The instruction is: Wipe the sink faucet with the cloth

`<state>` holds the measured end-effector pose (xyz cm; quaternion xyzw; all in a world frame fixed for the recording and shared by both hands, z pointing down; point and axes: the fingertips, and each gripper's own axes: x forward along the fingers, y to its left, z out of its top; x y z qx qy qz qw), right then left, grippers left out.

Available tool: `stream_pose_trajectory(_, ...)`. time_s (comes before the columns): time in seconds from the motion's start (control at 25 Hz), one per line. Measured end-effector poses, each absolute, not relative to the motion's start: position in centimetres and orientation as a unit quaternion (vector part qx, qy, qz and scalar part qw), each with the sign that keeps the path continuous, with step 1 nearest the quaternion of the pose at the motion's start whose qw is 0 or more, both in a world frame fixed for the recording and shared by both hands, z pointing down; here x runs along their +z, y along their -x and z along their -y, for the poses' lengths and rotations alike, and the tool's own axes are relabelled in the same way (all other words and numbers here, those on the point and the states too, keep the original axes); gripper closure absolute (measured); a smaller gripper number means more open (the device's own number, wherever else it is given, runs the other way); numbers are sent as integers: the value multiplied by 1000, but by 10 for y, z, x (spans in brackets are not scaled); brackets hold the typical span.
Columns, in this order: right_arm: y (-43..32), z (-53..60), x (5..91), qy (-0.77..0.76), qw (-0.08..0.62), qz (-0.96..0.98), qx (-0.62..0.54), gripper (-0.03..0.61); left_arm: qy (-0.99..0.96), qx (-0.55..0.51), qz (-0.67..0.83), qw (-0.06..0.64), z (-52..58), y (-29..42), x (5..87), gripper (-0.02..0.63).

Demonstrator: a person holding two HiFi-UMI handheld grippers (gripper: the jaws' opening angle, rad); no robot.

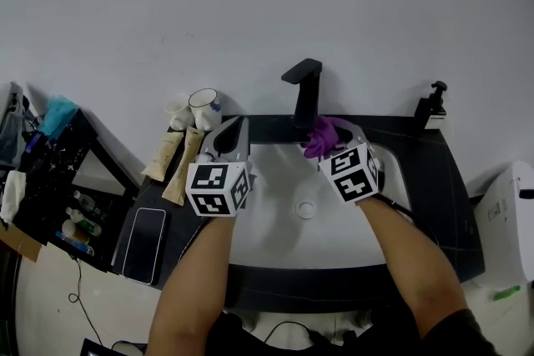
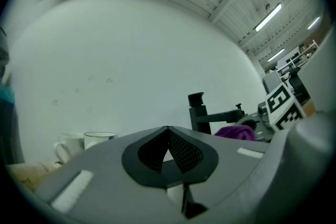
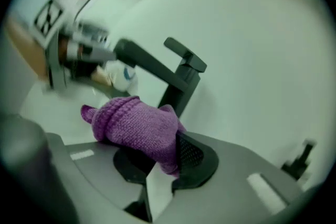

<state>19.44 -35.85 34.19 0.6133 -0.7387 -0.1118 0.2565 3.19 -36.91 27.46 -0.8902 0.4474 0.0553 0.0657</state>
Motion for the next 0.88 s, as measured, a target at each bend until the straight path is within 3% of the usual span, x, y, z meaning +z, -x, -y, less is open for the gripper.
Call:
stream_pose_trajectory(0.16,-115,342,347,-554,48,822,124,517,876,58,-469,99,368,-12,259,597)
stream_pose_trajectory(0.44,-93,368,351,-592,-161,743,267,517,869,92,-472,119,354,5,233,597)
stream_pose_trajectory(0.68,-105,400,301,-644,-248,696,200,518,866,100,-483,80,371,21,241,597)
stream_pose_trajectory(0.88,-114,406,281,-668,-292,658,189,517,869,105,-475,89,370,18,236,597)
